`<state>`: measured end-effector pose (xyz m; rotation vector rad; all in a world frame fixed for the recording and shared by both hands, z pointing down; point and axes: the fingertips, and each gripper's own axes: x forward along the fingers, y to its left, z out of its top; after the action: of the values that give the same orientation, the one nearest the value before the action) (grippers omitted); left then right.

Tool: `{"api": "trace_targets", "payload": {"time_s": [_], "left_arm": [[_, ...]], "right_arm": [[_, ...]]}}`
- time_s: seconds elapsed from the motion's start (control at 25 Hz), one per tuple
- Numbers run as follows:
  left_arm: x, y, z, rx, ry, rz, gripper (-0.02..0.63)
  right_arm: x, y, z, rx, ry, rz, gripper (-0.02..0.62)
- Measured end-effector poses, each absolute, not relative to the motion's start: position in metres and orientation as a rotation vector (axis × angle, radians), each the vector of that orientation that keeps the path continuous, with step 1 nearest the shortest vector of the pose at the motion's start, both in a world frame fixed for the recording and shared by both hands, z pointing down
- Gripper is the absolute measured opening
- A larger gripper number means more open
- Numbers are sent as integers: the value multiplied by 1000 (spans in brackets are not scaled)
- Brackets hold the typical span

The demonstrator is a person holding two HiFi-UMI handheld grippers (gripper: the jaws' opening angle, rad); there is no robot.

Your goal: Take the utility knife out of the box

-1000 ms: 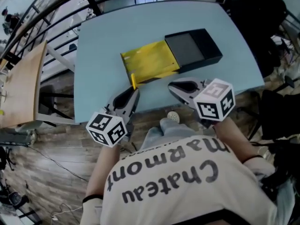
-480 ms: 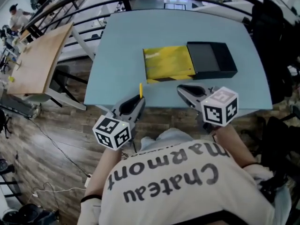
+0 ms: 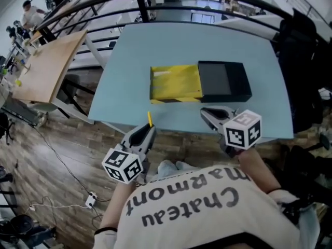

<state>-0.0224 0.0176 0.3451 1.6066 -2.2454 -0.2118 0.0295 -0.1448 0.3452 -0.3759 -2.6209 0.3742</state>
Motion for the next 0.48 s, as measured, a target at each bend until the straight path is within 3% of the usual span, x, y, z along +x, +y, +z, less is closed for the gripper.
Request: {"api": "trace_targets", "payload": {"time_s": [0.48], "left_arm": [[14, 11, 346, 1507, -2305, -308, 54]], "right_arm": [[75, -174, 355, -390, -2597, 383, 37]]}}
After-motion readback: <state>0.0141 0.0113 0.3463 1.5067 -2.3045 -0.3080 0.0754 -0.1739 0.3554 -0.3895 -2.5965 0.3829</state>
